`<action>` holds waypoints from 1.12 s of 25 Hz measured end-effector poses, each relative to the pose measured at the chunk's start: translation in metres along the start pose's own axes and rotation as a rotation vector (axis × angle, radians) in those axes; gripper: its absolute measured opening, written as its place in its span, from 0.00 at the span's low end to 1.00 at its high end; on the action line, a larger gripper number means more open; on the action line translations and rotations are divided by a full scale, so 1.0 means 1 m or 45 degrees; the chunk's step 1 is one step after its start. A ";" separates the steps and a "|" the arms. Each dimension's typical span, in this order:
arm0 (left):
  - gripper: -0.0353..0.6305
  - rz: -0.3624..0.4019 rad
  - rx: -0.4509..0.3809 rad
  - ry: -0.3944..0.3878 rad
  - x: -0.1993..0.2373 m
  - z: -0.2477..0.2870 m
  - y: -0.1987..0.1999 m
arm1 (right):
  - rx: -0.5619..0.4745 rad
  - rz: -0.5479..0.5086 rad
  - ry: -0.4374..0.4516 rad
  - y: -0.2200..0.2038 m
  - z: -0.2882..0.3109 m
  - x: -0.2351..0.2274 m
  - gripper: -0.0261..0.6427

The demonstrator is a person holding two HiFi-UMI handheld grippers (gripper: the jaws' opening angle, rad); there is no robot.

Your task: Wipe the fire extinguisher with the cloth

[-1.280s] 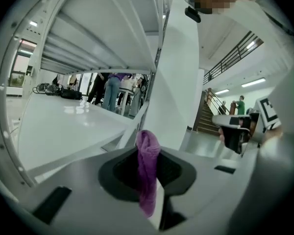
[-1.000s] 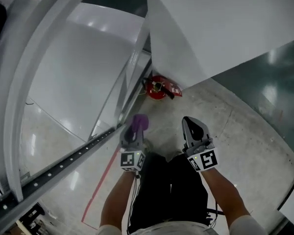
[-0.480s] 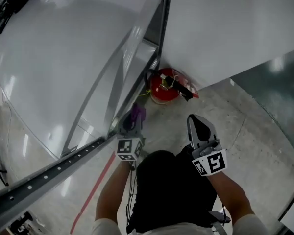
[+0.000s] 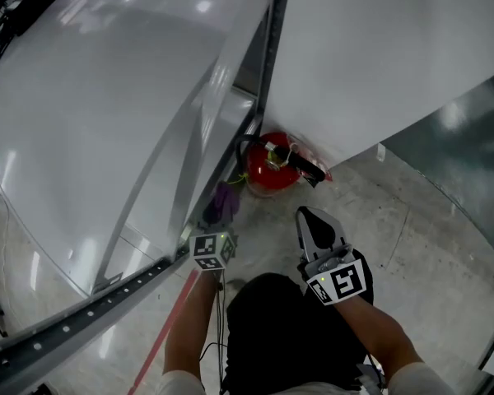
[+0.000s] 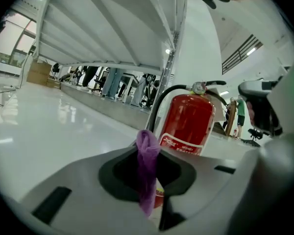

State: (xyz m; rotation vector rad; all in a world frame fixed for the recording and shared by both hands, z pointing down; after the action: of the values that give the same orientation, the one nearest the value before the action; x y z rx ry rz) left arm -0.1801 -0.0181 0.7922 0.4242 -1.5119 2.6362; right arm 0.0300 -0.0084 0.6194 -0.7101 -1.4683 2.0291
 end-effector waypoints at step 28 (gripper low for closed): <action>0.15 -0.014 0.018 -0.132 0.015 0.093 -0.003 | 0.041 0.012 -0.047 -0.015 0.036 -0.006 0.06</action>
State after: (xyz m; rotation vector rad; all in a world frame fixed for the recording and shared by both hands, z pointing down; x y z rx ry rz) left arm -0.1751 -0.0974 0.8436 0.5777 -1.5150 2.6561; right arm 0.0109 -0.0329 0.6439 -0.6709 -1.4521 2.0788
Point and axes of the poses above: the fingertips, and each gripper's own axes: z forward along the fingers, x to its left, y out of its top, the point moved 4 cm from there along -z, backward along the fingers, and after that the axes turned 11 degrees about x, right-handed, at the moved point
